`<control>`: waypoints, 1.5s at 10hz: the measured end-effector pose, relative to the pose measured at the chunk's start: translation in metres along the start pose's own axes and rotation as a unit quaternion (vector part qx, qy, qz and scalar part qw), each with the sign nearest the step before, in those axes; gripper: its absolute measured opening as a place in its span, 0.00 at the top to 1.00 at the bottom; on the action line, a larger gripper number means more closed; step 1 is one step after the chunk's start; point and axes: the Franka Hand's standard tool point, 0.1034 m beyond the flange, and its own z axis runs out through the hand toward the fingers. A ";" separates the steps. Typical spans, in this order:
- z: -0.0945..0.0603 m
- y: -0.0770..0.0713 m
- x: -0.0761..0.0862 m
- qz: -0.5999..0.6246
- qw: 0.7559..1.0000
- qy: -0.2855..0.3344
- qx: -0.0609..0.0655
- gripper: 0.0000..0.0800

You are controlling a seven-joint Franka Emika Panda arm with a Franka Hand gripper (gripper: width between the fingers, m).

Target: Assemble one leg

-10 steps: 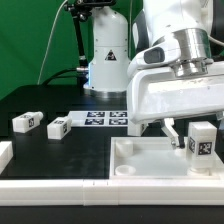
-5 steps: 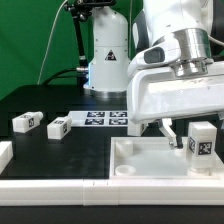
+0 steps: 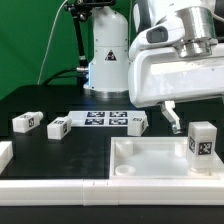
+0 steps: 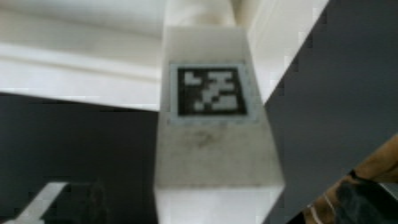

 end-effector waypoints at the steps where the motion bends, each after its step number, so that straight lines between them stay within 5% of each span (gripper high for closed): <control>1: 0.000 -0.004 -0.003 0.000 0.999 -0.046 0.009 0.19; 6: -0.006 0.000 -0.013 0.007 0.965 -0.258 0.040 0.19; 15: 0.007 -0.002 -0.011 0.028 0.966 -0.254 0.033 0.19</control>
Offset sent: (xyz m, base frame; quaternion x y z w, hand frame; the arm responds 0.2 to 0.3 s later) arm -0.0004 -0.0266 -0.0077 -0.0268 -0.2220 0.0118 0.9746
